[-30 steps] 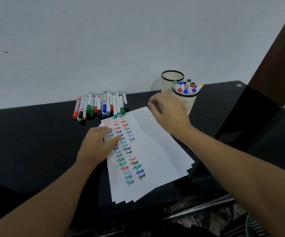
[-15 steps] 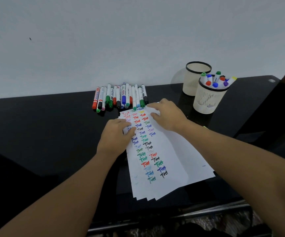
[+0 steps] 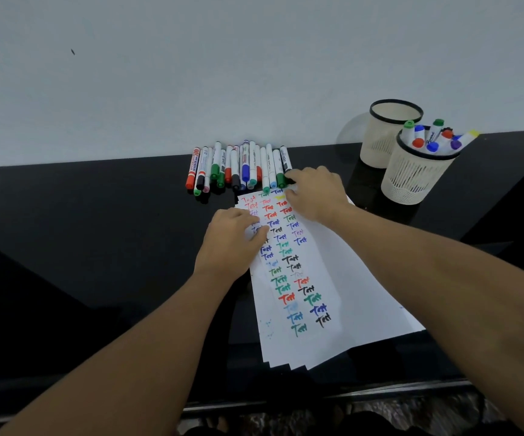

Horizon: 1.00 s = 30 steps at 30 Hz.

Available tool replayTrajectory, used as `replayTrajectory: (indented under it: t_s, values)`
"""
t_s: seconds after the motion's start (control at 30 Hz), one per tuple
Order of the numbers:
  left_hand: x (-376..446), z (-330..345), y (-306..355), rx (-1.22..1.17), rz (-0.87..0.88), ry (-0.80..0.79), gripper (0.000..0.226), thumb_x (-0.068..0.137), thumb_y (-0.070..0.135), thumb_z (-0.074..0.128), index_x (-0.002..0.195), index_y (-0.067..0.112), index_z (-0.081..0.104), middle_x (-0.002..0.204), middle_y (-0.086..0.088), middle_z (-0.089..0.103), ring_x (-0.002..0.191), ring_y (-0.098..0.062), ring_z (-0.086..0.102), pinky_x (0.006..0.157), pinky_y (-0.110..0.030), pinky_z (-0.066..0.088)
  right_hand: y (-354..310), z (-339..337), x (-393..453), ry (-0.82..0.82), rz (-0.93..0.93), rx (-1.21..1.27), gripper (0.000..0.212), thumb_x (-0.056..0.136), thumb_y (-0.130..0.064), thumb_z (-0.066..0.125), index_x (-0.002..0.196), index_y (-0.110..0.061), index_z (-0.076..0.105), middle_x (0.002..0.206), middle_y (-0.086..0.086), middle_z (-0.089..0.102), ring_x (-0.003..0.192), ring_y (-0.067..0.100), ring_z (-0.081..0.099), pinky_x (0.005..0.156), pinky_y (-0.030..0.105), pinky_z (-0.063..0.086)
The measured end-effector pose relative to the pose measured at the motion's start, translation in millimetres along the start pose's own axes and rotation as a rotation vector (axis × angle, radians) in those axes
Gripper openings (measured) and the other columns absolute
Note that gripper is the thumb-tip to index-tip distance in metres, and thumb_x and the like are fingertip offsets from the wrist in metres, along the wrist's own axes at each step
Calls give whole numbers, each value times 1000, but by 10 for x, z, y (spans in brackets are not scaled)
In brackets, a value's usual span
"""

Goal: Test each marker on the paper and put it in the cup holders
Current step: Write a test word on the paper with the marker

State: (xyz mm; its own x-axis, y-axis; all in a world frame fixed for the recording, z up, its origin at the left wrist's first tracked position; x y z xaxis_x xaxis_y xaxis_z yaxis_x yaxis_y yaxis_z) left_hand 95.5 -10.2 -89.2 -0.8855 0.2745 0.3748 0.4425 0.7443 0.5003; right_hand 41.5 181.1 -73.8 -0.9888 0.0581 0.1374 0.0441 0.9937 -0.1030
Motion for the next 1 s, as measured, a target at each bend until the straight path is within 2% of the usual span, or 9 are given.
replayTrajectory:
  t_s: [0.13,0.27,0.37,0.47,0.57,0.63,0.8,0.9,1.0]
  values:
    - [8,5,0,-1,-3,-6,36,94,39,67,119,15,74,124,1,67,120,-18,51,102,-40,46,74,-72,-3,97,9,56,27,104,-44,54,125,-28,58,112,2,64,102,22,56,87,41,50]
    - [12,17,-17,0,-14,-21,37,95,41,66,121,16,73,125,2,66,121,-16,50,102,-38,46,111,28,25,-1,19,74,36,106,-46,46,141,-40,53,124,6,58,116,27,52,94,45,46]
    - [16,28,-17,7,-14,-28,38,95,42,65,121,16,73,125,3,66,120,-16,50,102,-38,46,123,-3,23,17,14,97,32,106,-47,47,133,-37,61,122,4,59,113,25,53,93,43,47]
    - [15,25,-16,9,-11,-28,37,95,42,65,120,17,73,124,3,66,119,-16,50,101,-40,47,114,-93,-56,91,5,127,26,107,-37,48,127,-31,63,115,4,58,99,22,57,86,39,49]
    - [20,25,-22,14,-11,-31,37,95,42,65,120,16,73,123,2,66,119,-17,50,101,-41,47,166,-237,-202,227,25,267,19,103,-24,54,122,-23,58,113,3,50,84,19,57,77,37,57]
    - [20,30,-21,17,-13,-39,36,95,42,65,119,16,73,124,2,66,119,-17,50,101,-43,47,217,-347,-317,325,26,383,19,100,-18,60,118,-20,58,111,0,48,82,16,56,74,31,56]
    - [11,24,-15,22,-12,-38,37,94,43,65,119,17,73,123,2,66,119,-17,50,101,-42,47,289,-544,-567,447,5,669,23,93,-16,70,115,-19,68,107,-3,57,89,0,55,79,10,44]
    - [14,25,-5,31,-13,-50,39,95,45,64,122,18,71,125,3,65,120,-16,50,101,-42,47,257,-667,-718,541,-39,715,21,97,-17,69,118,-15,69,114,-1,54,94,-3,57,90,13,46]
    - [8,21,7,40,-20,-61,44,95,46,62,130,19,66,131,1,63,124,-17,49,104,-42,45,170,-817,-856,591,-142,695,20,104,-16,59,122,-9,62,123,6,52,101,6,56,95,22,48]
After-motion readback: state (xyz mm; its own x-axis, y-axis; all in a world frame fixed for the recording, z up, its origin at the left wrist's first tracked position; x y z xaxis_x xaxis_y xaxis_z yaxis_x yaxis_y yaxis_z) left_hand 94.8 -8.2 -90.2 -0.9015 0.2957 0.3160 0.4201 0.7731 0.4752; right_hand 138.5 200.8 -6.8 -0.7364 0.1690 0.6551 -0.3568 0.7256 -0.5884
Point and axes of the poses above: each hand's wrist, its own x-axis towards the middle knuckle, its own z-axis out of the palm, y = z × x, the point moved 9 cm from there along x, towards the middle knuckle
